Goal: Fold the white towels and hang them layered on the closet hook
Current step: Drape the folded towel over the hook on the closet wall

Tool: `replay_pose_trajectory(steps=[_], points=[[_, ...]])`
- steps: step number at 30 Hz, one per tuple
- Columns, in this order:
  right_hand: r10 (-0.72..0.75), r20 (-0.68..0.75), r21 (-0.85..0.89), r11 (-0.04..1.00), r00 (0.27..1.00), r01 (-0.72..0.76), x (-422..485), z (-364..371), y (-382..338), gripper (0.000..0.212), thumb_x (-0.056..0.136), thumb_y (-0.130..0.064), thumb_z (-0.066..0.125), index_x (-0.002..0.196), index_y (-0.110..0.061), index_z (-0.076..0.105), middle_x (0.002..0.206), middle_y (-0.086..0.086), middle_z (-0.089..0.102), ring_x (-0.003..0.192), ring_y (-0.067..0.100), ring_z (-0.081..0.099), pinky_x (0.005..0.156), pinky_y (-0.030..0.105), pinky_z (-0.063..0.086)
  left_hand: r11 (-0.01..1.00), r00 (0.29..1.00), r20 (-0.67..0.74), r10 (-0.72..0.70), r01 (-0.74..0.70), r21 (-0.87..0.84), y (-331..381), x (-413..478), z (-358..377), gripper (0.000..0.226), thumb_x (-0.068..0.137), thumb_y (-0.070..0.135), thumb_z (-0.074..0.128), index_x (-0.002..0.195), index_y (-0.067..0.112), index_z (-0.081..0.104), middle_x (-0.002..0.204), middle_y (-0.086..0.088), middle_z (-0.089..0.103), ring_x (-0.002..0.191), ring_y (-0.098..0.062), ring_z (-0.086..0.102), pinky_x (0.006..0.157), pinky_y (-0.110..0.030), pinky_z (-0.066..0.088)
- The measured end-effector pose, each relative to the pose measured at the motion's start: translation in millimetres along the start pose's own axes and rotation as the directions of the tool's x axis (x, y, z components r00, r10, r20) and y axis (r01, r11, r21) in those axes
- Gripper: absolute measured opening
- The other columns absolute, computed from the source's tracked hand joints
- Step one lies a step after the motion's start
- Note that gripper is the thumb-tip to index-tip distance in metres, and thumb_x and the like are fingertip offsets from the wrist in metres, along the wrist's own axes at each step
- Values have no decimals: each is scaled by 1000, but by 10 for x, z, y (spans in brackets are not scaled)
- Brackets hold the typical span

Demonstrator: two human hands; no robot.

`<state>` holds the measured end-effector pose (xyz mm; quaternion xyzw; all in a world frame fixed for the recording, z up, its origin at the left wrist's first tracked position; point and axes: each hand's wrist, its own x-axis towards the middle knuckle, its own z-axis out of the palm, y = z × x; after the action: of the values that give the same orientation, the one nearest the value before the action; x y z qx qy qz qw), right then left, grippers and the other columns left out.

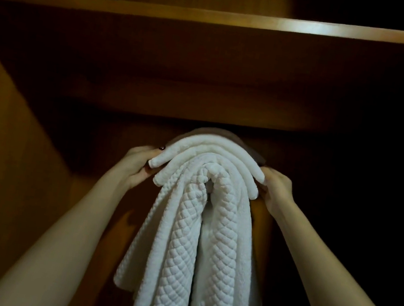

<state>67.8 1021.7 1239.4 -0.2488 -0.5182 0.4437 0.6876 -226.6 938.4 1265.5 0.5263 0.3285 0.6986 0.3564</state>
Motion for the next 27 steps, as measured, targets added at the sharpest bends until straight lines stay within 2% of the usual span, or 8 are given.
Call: replay_pose_trajectory(steps=[7,12,15,18,21,23,25,27], points=[[-38,-50,-109,993,998,33,-163,52,50,9,87,-2,62,82,-2,69,72,7,65,62,16,59,49,22,46,980,997,-27,70,-63,186,-78,-121,38,20,90,1,61,109,1,67,77,-3,74,66,-8,68,57,-19,52],[-243,66,-481,842,968,244,-186,8,-60,45,99,-24,51,57,-9,46,50,-1,38,43,9,32,51,28,26,945,991,-72,117,-89,315,-150,-242,91,26,94,17,63,114,2,69,80,-2,74,69,-8,66,67,-25,53],[-303,176,-619,705,936,345,-199,-8,-161,53,101,-40,45,72,2,62,64,0,54,56,9,48,54,27,35,873,973,-95,210,-143,467,-184,-286,91,22,96,15,60,108,2,72,97,-10,72,91,-23,67,81,-34,52],[-294,267,-686,610,918,396,-201,45,-301,45,101,-49,38,86,-15,64,76,-4,63,68,10,57,57,26,40,592,922,-75,379,-179,786,-113,-211,94,33,99,21,54,89,-4,74,120,-15,52,113,-30,53,98,-39,44],[-282,316,-694,582,906,423,-162,109,-450,43,101,-52,33,88,-23,62,77,-9,61,71,10,56,59,27,39,558,915,48,401,-285,779,62,-163,160,33,101,31,49,83,15,71,104,2,61,90,-14,57,74,-27,44],[-258,361,-682,582,896,442,-122,192,-513,46,101,-55,33,95,-23,65,79,-13,61,74,9,56,61,23,39,563,929,159,334,-332,757,134,-123,264,25,102,36,45,101,21,65,97,7,63,83,-8,58,70,-23,43],[-192,432,-643,619,881,451,-58,292,-537,48,100,-59,32,114,-26,63,104,-11,66,98,12,60,79,22,44,497,922,251,295,-372,784,150,-66,366,27,102,39,44,108,19,61,102,2,63,90,-14,58,76,-29,44],[-132,467,-638,634,874,437,0,369,-542,61,98,-62,32,138,-22,53,138,0,57,127,19,51,99,27,37,414,902,279,330,-404,816,130,-7,415,26,102,35,47,107,13,60,104,-5,62,93,-20,58,75,-30,42]])
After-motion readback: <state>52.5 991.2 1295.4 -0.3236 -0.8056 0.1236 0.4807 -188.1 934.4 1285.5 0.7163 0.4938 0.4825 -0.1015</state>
